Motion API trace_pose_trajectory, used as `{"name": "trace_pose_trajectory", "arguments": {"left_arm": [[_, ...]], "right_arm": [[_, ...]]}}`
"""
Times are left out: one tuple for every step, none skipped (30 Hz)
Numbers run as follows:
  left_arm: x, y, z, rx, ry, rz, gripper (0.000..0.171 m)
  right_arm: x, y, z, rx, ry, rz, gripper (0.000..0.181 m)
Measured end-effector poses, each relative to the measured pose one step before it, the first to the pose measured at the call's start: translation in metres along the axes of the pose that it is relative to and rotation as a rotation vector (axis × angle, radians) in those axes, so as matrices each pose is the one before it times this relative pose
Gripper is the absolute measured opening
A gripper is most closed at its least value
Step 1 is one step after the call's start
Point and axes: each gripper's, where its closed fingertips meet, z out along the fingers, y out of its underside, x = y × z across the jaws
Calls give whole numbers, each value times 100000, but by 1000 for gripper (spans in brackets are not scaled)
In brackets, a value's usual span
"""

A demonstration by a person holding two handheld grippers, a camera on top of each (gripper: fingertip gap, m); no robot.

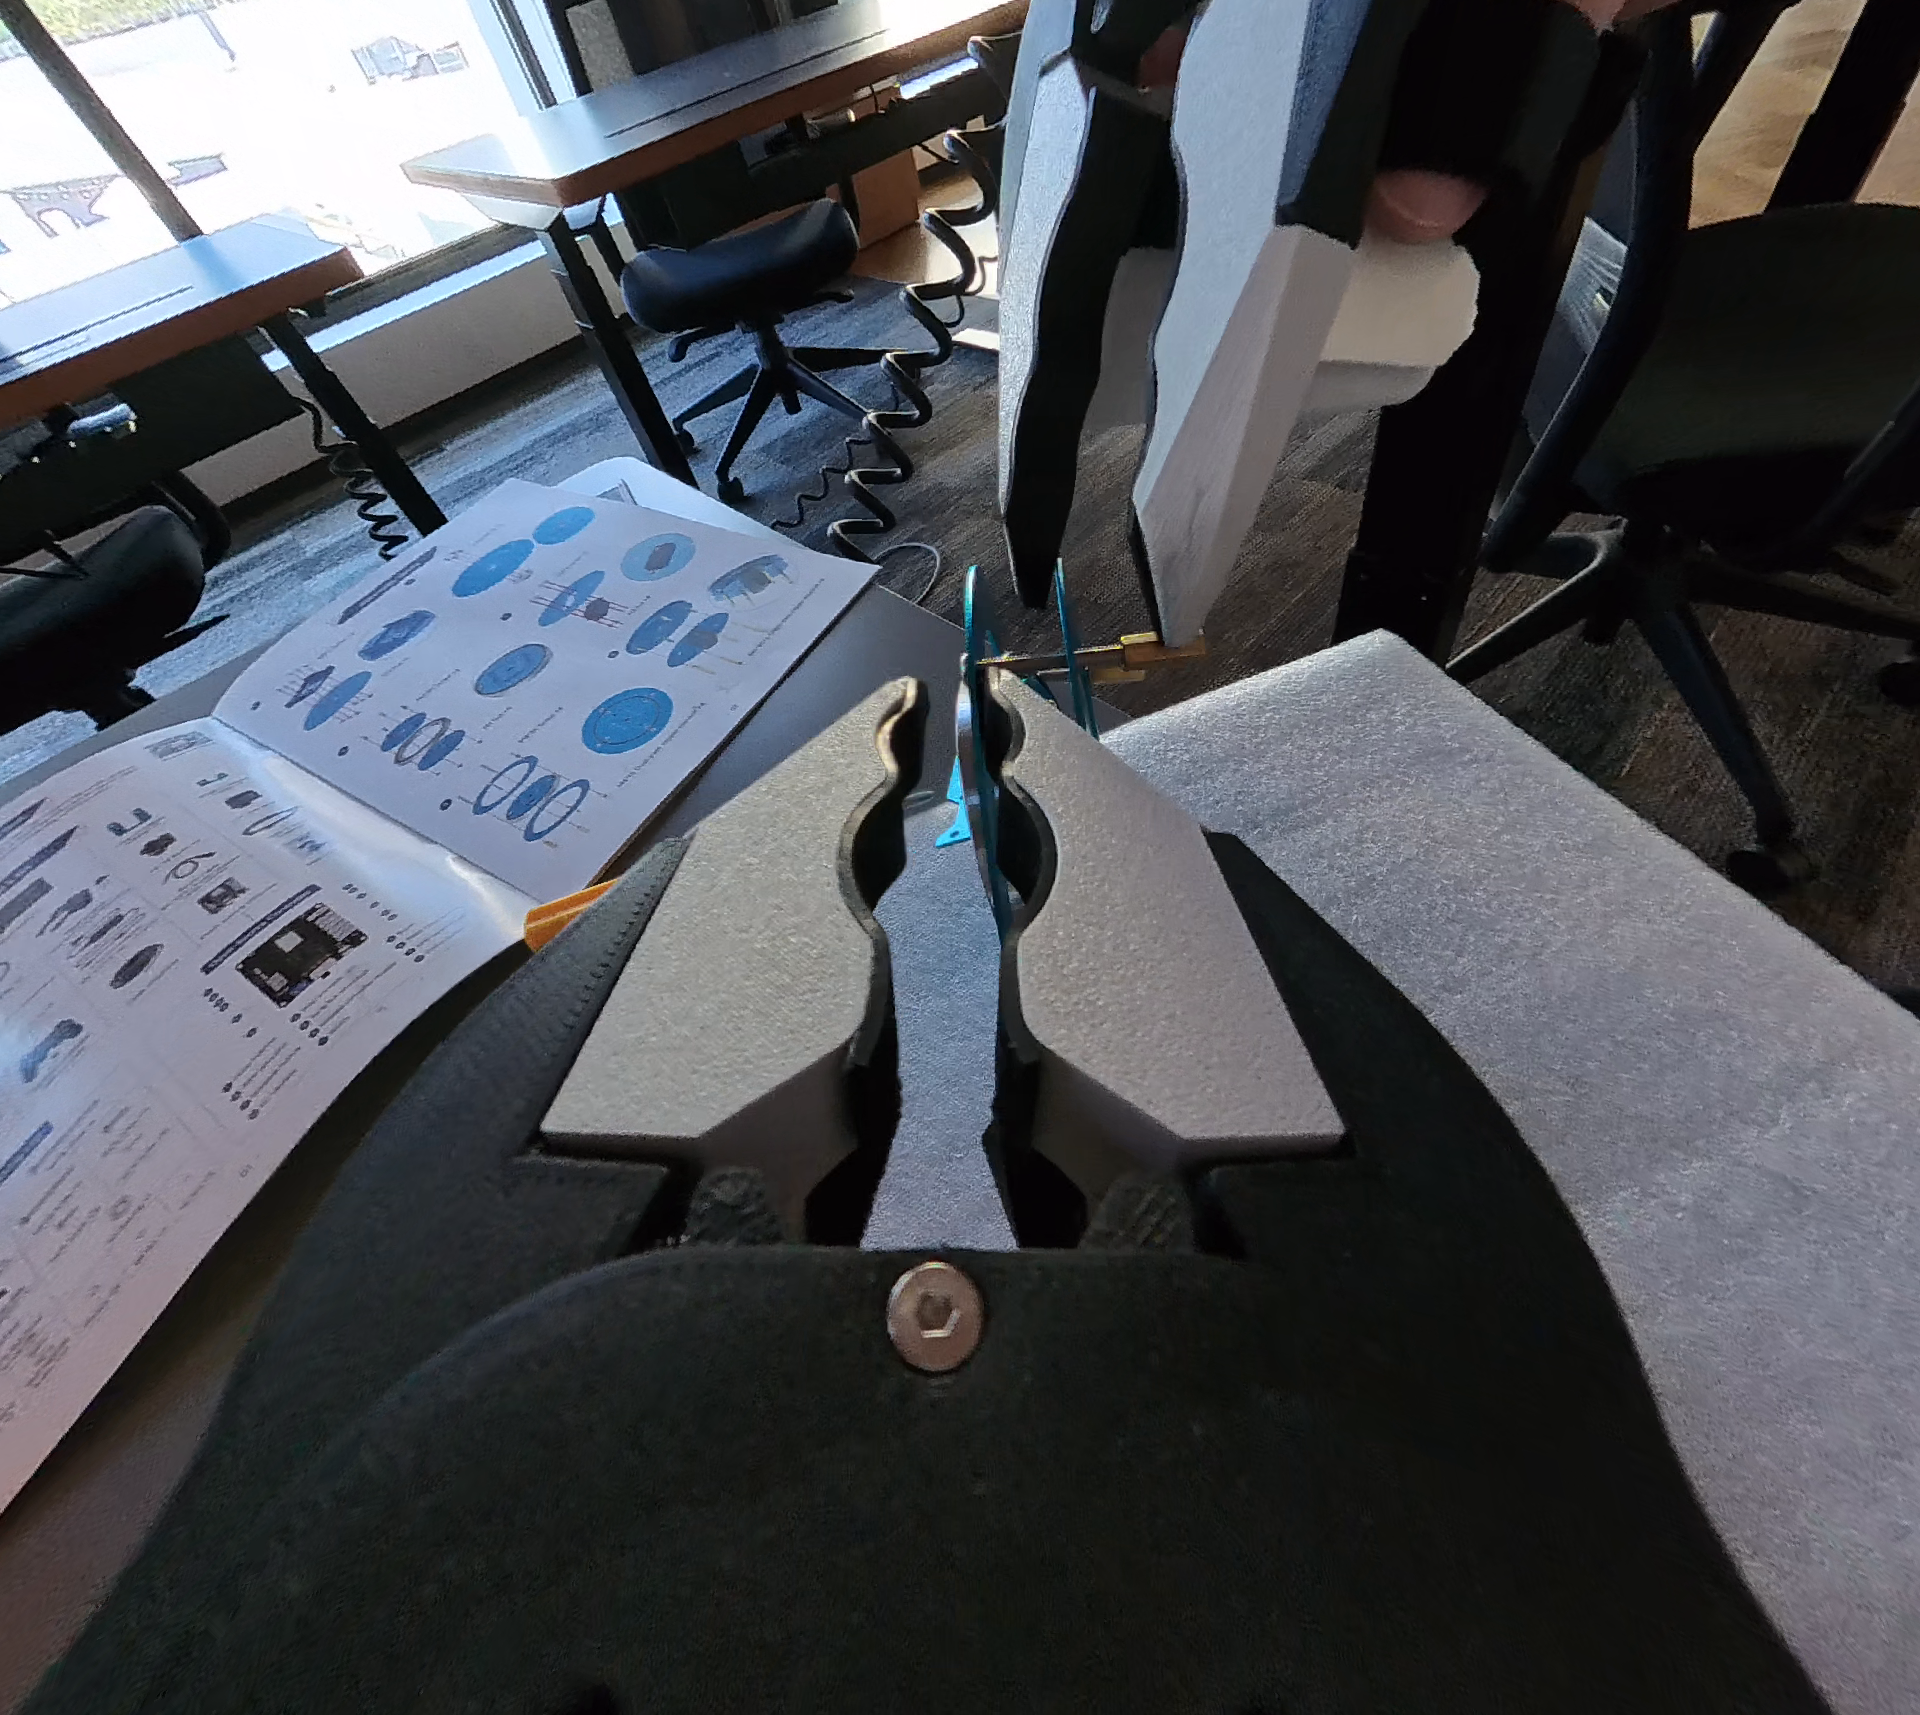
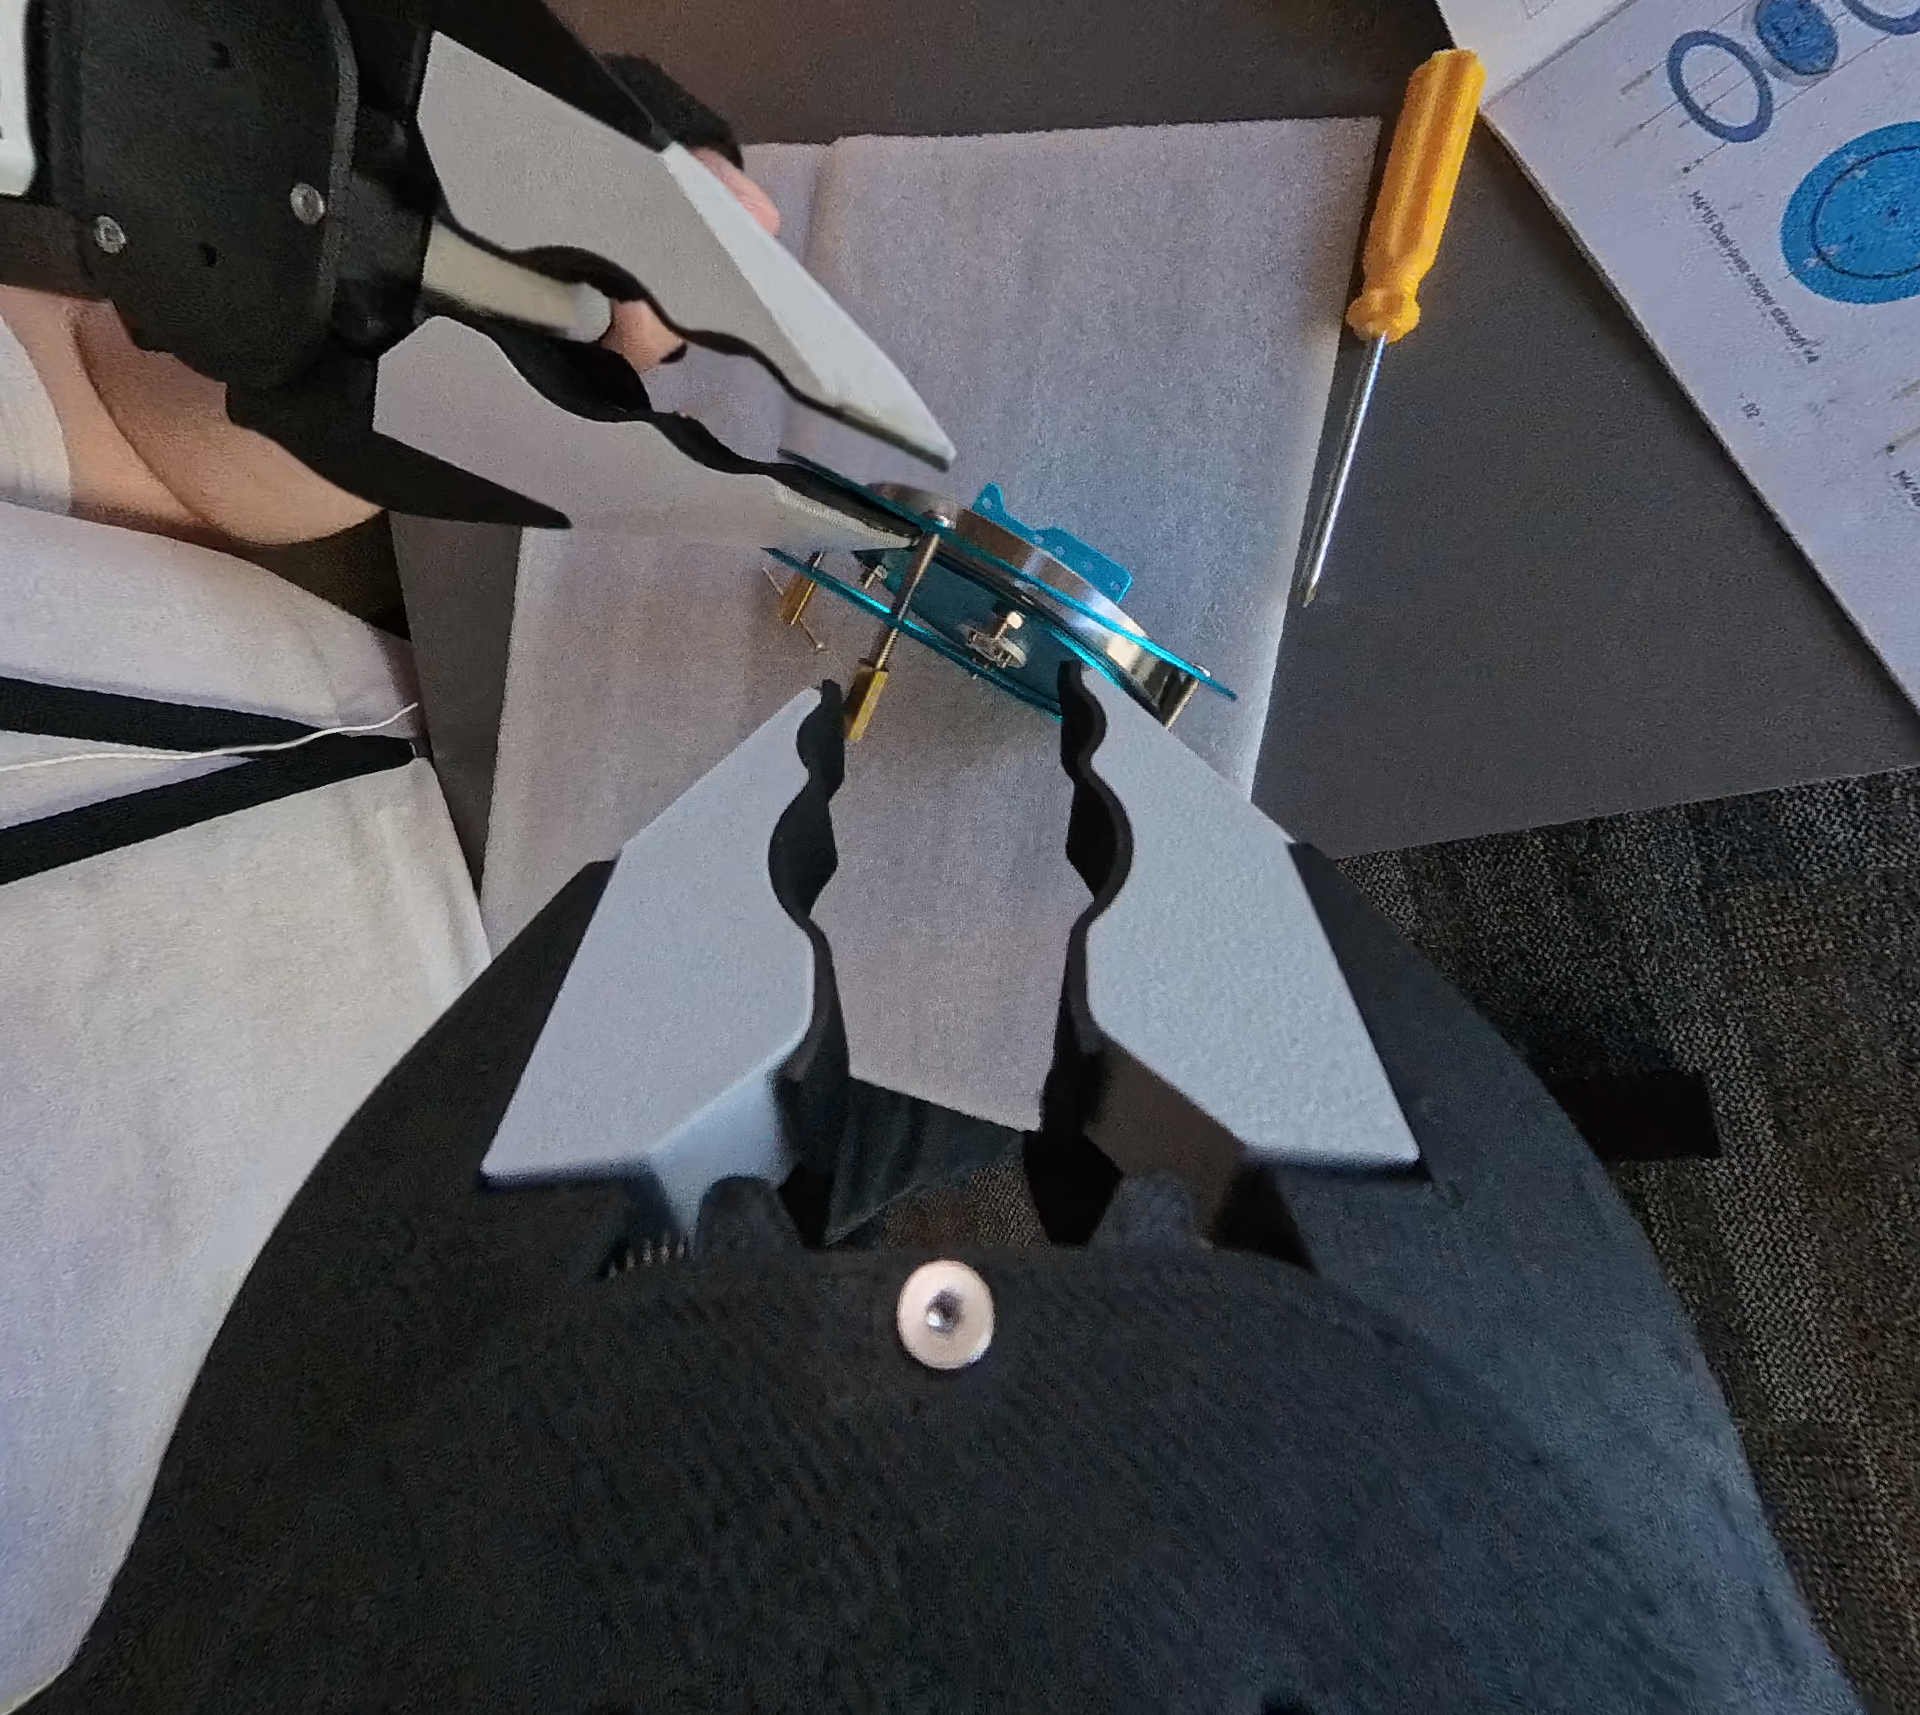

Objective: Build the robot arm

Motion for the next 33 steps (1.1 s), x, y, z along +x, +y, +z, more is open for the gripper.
{"name": "trace_pose_trajectory", "arguments": {"left_arm": [[37,13,21,484,987,-354,6],[136,-22,23,657,1651,-351,4],[209,-56,34,873,2131,-110,1],[106,-53,66,1077,1616,819,2],[-59,-24,15,1116,613,1031,4],[59,-7,22,1026,1305,1014,2],[86,-4,-3,766,1520,1319,3],[63,-10,-7,651,1405,1431,4],[96,-29,19,618,1547,1095,4],[114,-11,24,346,1858,1094,5],[98,12,21,-112,2064,715,6],[96,38,38,-741,2164,35,6],[43,64,45,-1081,2021,-22,6],[-9,-19,37,-547,1458,-29,9],[-37,-13,38,-666,1204,-415,12],[-53,34,19,-850,1092,-519,14],[-112,56,12,-631,644,-254,17],[-116,43,-21,-389,629,-52,19],[96,36,-29,-141,1813,-1,16],[159,50,-35,-180,2230,96,13],[48,77,-67,-272,1835,-455,13],[116,94,-93,-281,2638,-1724,10],[10,80,-139,-76,2041,-3051,11],[-128,-18,-173,733,981,-3484,13],[-48,-137,-251,1692,1198,-2723,14],[-113,-323,-291,2821,617,-2556,15],[-188,-508,-262,3888,243,-3191,14],[26,-534,-177,3948,1585,-3567,14],[180,-422,-107,3109,2598,-3467,14],[136,-319,-10,2275,2294,-3173,15],[-23,-164,100,1124,1240,-3103,17],[-188,84,150,-648,-23,-1722,20],[-59,161,178,-1124,115,-401,25]], "right_arm": [[-5,-33,9,-58,24,-337,41],[-19,6,8,-261,-15,-474,41],[-18,44,-4,-402,28,-733,41],[-31,60,-2,-399,-98,-805,40],[15,-28,-14,310,151,-785,40],[20,-62,-7,467,33,-669,40],[-43,42,9,-65,-339,-444,40],[-20,7,-10,258,-227,-583,40],[-6,15,-18,198,58,-566,39],[-34,67,-5,-120,-134,-683,39],[-30,44,-37,18,109,-939,39],[-23,7,-36,190,332,-874,38],[-26,17,-20,83,424,-1040,38],[-32,48,-17,-109,342,-928,38],[-38,54,-28,-173,84,-512,38],[-10,11,-24,179,117,-110,37],[7,-20,-12,467,30,73,37],[19,-32,-15,485,-84,109,37],[6,-35,-5,504,-240,142,37],[-18,-25,0,329,-287,66,37],[-2,-48,7,274,-102,99,37],[8,-44,-8,171,19,268,36],[42,-26,6,-47,100,139,36],[82,-1,-14,-108,444,-82,35],[165,37,5,-299,800,-157,34],[142,15,-17,17,627,81,34],[71,-27,-23,330,152,200,34],[25,-34,-16,451,-71,180,34],[-18,-1,-12,273,-226,30,34],[-24,20,-16,136,22,-231,33],[-49,24,-15,41,84,-353,33],[-52,23,-5,-53,118,-573,33],[-41,24,-6,-66,206,-554,33]]}}
